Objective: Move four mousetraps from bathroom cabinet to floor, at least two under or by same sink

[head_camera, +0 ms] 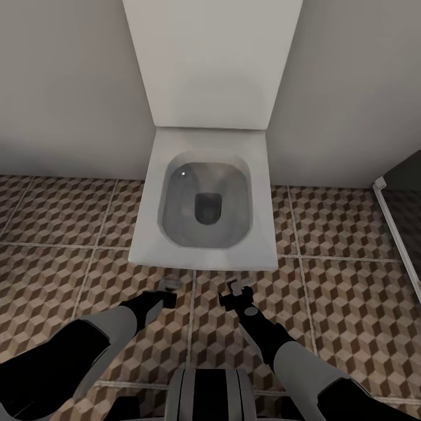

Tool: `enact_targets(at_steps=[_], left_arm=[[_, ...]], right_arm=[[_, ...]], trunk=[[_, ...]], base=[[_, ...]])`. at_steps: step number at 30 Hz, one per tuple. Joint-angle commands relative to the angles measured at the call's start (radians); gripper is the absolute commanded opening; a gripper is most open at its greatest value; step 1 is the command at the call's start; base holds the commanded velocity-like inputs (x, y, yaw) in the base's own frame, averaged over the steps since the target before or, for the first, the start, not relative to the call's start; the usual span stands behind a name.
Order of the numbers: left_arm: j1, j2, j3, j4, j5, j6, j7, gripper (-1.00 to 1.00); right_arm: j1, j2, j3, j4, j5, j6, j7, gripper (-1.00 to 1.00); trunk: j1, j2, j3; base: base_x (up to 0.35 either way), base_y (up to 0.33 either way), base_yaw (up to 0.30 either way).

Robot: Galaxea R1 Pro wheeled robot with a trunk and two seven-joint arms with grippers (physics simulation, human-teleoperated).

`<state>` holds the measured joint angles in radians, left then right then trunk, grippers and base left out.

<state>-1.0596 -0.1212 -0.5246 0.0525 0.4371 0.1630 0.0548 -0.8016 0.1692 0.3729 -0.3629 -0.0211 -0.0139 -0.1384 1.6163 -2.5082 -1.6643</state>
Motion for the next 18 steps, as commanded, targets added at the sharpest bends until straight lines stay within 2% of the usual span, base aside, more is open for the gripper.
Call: enact_targets(at_steps=[1,6,18], left_arm=[[-0.001,-0.002,-0.008,-0.001,0.006,0.009,0.007,-1.00],[-0.001,-0.006,-0.009,-0.008,0.006,0.031,0.032,-1.00],[-0.001,-0.008,-0.009,-0.010,0.006,0.033,0.034,-1.00]], right_arm=[[-0.001,0.000,0.007,0.001,-0.002,-0.001,-0.007,1.00],[-0.001,0.000,0.007,0.001,-0.002,-0.001,-0.007,1.00],[-0.001,0.000,0.007,0.001,-0.002,-0.001,-0.007,1.00]], trunk=[[0.000,0.000,0.000],[0.000,0.000,0.000],[0.000,0.000,0.000]], base=[[0.000,0.000,0.000],[0.000,0.000,0.000],[0.000,0.000,0.000]])
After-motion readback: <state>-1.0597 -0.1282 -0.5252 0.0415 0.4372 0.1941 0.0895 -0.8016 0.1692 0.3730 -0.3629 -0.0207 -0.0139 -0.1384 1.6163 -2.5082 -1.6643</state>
